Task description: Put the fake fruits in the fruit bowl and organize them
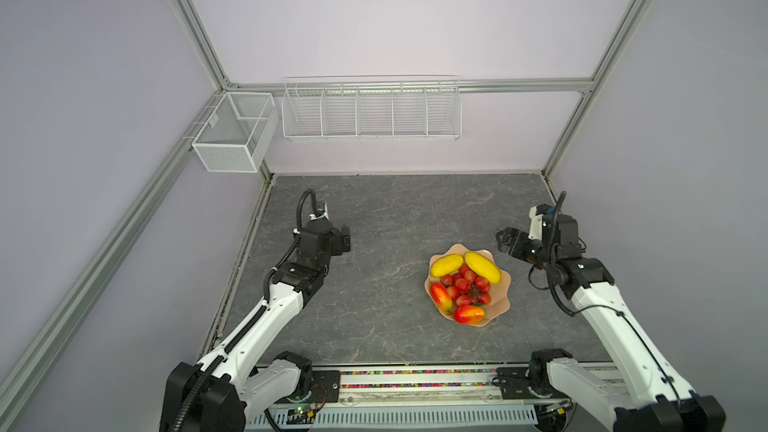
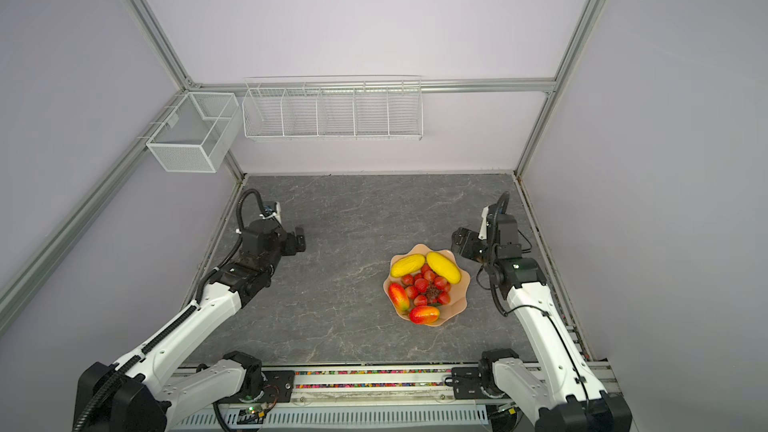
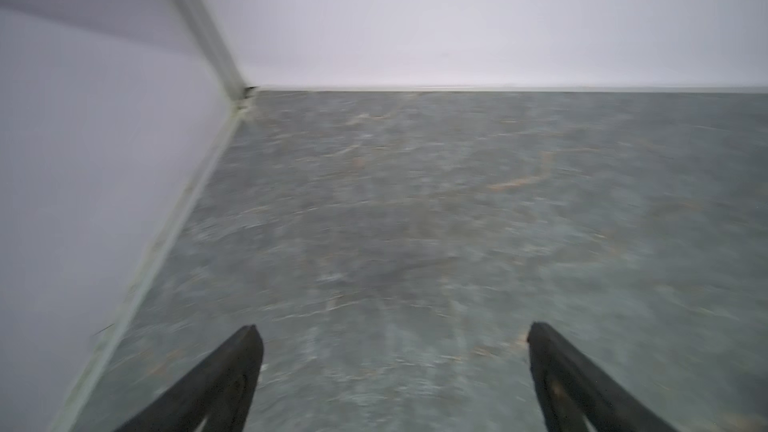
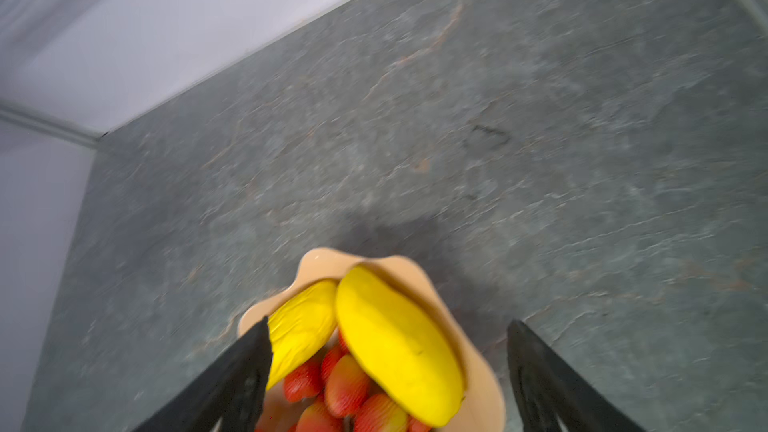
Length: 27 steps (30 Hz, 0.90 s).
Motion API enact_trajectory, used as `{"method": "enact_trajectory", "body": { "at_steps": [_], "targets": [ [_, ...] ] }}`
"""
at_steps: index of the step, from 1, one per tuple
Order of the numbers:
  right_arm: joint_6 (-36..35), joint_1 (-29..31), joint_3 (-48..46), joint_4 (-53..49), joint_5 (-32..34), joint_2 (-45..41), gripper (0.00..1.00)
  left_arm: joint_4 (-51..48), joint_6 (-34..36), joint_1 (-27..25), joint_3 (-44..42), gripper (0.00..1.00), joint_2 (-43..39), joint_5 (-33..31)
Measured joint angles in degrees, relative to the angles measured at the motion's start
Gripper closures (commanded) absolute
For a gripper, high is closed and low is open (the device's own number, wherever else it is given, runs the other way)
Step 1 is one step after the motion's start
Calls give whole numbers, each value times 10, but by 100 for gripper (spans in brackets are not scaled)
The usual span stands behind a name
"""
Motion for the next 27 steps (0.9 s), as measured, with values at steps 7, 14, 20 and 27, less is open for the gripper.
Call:
{"method": "enact_trajectory", "body": {
  "at_steps": [7, 14, 20, 27],
  "targets": [
    [-68, -92, -179, 265, 88, 74, 11, 174, 3, 95, -145, 1, 48, -72],
    [-135, -86, -245, 510, 125, 212, 12, 397, 27, 127, -200, 1, 152, -37],
    [-204, -35, -273, 686, 113, 257, 12, 512, 41, 140, -185, 1, 268, 16],
    [-238, -17, -270, 724, 109, 294, 12, 552, 48, 143, -177, 1, 272, 37]
  ]
}}
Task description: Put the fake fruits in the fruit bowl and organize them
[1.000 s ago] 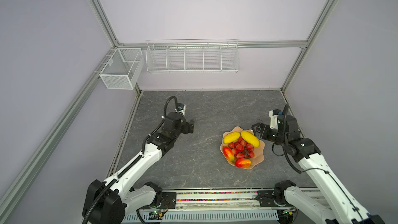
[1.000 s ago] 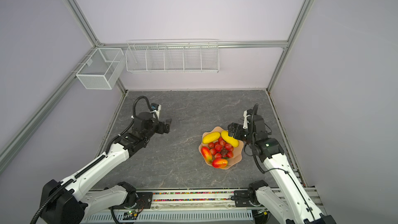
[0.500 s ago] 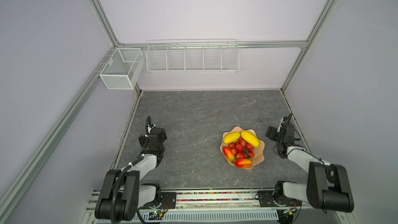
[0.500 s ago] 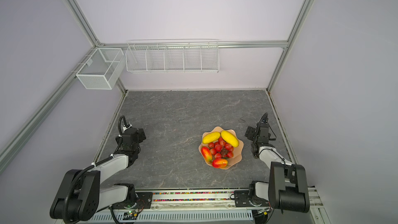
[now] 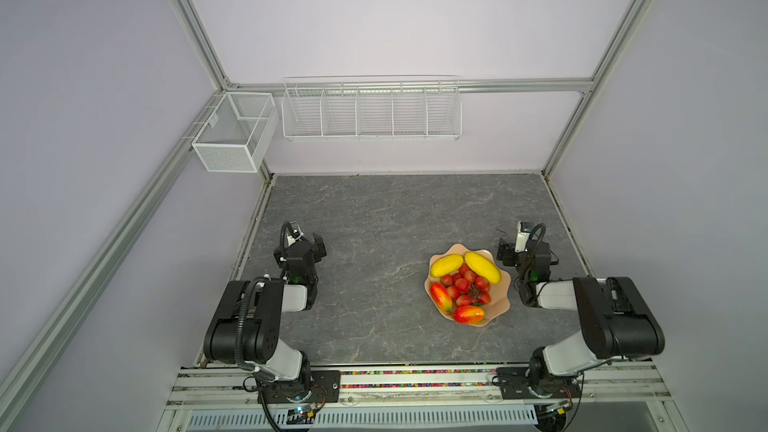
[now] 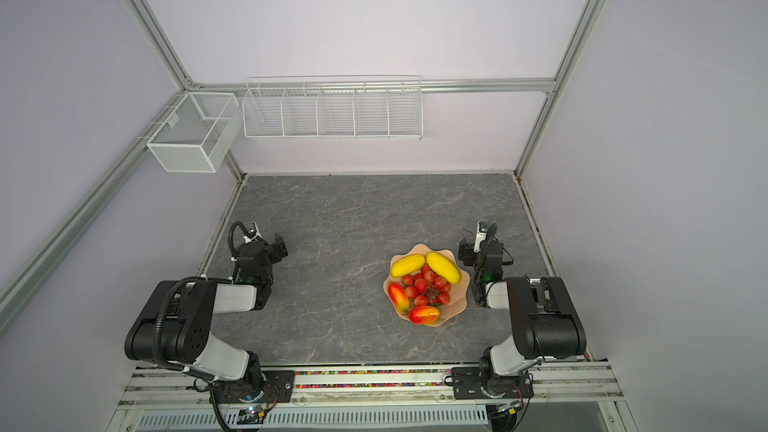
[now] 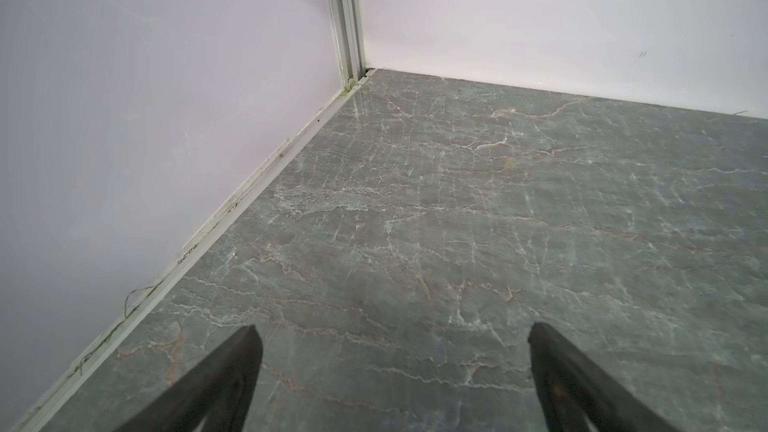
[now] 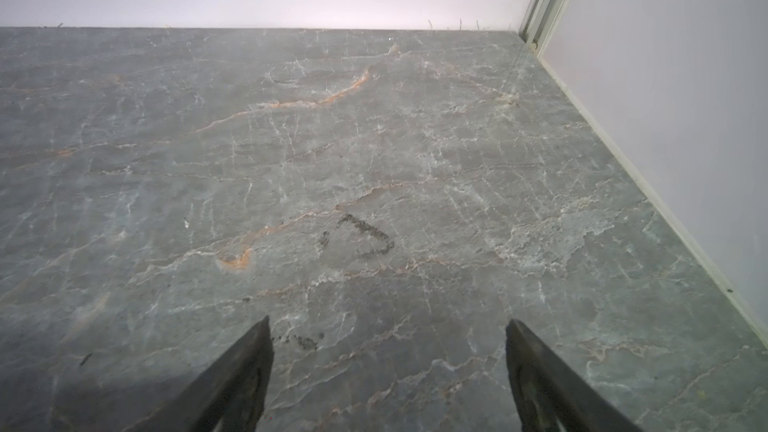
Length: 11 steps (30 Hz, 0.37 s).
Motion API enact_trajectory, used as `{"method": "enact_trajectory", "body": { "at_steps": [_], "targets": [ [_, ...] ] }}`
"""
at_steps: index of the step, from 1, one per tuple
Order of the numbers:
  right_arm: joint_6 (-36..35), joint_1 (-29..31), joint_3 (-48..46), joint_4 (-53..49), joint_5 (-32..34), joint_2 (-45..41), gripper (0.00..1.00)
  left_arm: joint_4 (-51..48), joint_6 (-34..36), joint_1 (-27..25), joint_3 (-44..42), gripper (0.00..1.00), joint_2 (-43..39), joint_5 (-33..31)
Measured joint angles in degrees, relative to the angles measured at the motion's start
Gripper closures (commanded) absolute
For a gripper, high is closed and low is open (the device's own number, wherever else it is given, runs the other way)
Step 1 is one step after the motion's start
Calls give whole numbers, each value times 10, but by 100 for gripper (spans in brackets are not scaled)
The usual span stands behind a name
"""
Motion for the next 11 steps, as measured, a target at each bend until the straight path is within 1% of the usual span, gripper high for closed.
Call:
{"method": "enact_trajectory", "body": {
  "at_steps": [11],
  "targets": [
    [-7, 0, 1, 4, 0, 0, 12, 27, 4, 0, 0, 1, 2, 6]
  ]
}}
